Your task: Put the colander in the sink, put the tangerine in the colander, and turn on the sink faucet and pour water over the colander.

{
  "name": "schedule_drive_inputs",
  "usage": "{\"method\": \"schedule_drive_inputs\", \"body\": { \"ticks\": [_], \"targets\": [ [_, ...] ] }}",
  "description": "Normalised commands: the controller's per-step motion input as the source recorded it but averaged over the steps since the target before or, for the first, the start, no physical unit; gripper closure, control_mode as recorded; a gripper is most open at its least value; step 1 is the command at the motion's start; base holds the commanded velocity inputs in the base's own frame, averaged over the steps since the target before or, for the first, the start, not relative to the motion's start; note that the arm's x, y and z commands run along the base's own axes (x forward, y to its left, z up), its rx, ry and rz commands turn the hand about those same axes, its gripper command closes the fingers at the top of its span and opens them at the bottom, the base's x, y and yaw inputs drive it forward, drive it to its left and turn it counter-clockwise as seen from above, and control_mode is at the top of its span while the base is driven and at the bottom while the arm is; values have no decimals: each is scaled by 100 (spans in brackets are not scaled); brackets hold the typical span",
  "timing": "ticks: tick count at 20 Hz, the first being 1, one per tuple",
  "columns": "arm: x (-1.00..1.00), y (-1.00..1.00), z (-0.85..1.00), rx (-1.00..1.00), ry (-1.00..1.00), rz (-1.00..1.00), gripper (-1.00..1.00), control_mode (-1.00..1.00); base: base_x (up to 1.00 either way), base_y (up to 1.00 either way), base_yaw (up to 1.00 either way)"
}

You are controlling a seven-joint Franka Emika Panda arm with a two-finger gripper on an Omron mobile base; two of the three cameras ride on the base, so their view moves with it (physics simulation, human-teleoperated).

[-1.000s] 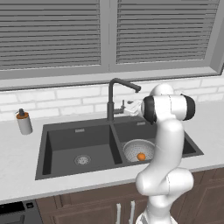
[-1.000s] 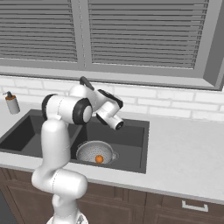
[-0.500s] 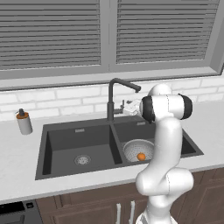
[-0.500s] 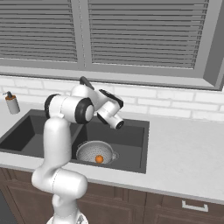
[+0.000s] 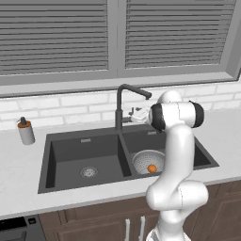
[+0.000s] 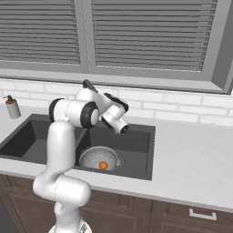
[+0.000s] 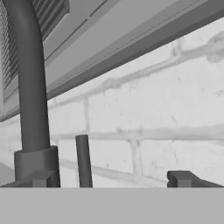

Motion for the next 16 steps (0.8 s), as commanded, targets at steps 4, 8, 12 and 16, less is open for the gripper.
{"method": "schedule_drive_inputs", "body": {
  "ticks": [4, 8, 12, 16],
  "targets": [
    [13, 0, -4, 0, 0, -4, -100, -100, 0, 0, 0],
    [10, 0, -2, 0, 0, -5, -100, -100, 0, 0, 0],
    [6, 0, 0, 0, 0, -6, -100, -100, 0, 0, 0],
    [5, 0, 0, 0, 0, -6, -100, -100, 0, 0, 0]
  ]
}}
